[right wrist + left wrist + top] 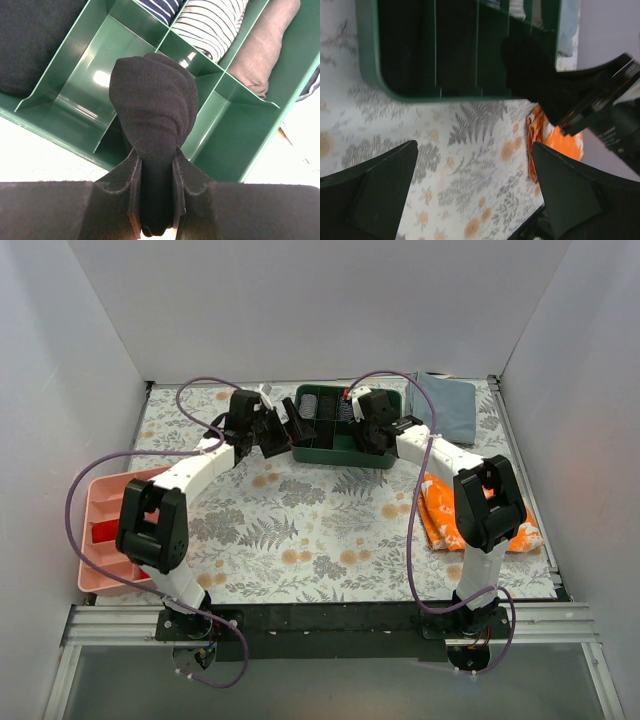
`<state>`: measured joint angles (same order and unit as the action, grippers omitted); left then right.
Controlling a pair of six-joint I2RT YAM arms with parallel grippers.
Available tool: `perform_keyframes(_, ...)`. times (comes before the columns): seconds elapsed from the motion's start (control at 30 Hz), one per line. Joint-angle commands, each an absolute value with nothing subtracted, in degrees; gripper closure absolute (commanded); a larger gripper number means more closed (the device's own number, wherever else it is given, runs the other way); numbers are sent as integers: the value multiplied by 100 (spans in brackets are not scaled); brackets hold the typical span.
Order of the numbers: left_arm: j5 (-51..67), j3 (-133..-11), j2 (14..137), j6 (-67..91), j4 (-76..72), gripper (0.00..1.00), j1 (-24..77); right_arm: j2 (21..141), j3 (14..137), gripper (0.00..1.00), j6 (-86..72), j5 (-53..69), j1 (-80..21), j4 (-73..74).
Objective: Roll the underwear
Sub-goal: Pick up the underwear from the center of the board, then move the storage box to the center of the board.
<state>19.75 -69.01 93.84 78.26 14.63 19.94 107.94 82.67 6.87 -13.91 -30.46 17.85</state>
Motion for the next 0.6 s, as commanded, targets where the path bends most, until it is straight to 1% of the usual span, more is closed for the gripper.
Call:
perform_keyframes(0.0, 2654, -7627, 10009, 7919, 238, 2, 1828, 10582, 8314, 99, 598, -1099, -3059, 2057)
perform_keyframes(0.13, 2698, -7673, 10589, 8033, -333, 2, 1819, 10582, 8323, 99, 536, -993, -3067, 2039)
perform_keyframes(0.27, 2611, -7489, 10749, 7937, -869, 2, 1819, 10538, 8315, 99, 519, -923, -3067, 2022)
perform_keyframes(0.43, 2479, -7515, 10881, 7560, -370, 2, 1837, 10503, 8323, 99, 466, -932, -3059, 2004)
perform_keyframes(0.57, 2312, -7225, 10837, 7427, -45, 2, 1881, 10503, 8393, 99, 440, -923, -3059, 1977)
